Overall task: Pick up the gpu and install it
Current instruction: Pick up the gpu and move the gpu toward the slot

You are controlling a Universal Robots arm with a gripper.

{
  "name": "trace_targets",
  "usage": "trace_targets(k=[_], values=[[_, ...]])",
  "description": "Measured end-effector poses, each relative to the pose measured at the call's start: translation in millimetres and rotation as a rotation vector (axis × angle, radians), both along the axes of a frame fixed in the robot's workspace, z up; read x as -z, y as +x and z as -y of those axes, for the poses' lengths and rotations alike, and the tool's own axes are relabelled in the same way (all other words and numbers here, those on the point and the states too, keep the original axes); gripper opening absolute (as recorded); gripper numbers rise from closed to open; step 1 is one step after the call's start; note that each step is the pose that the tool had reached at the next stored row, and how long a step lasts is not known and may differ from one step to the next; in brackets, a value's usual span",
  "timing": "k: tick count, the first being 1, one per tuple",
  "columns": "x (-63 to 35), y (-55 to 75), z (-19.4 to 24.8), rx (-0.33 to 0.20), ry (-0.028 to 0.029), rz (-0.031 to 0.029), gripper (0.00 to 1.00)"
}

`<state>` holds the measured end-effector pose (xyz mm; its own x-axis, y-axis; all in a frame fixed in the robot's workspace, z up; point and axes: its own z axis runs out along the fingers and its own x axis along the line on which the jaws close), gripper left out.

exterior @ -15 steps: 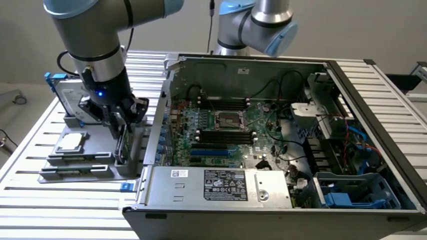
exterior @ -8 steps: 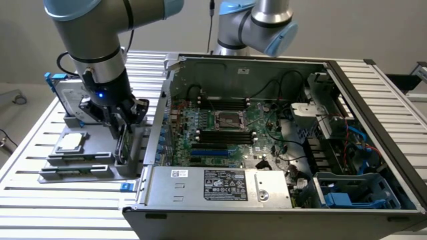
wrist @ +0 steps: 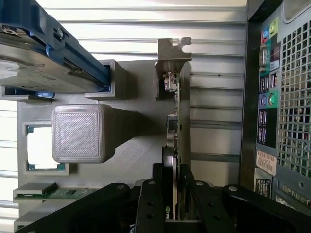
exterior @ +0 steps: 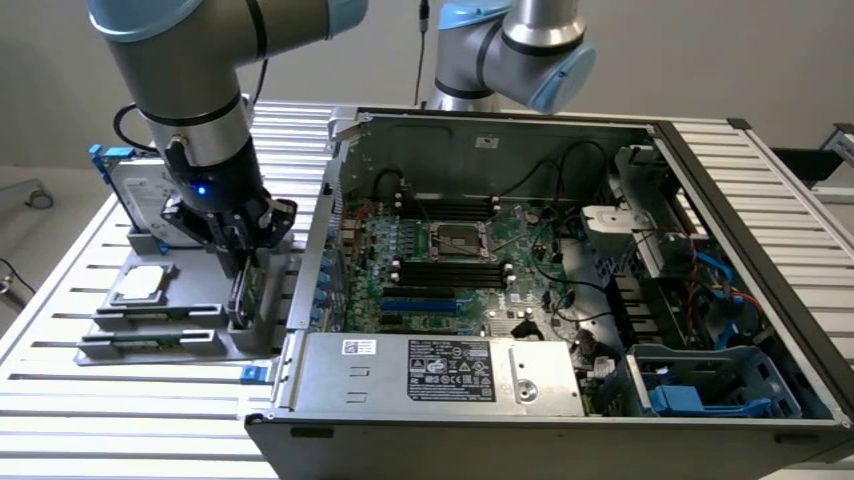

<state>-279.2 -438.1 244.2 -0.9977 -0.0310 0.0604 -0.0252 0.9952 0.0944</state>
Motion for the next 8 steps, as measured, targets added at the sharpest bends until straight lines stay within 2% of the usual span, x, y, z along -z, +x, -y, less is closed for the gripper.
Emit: trace_targets(k=[8], values=[[0.0, 0.0, 0.0, 0.0, 0.0, 0.0001, 0.26]])
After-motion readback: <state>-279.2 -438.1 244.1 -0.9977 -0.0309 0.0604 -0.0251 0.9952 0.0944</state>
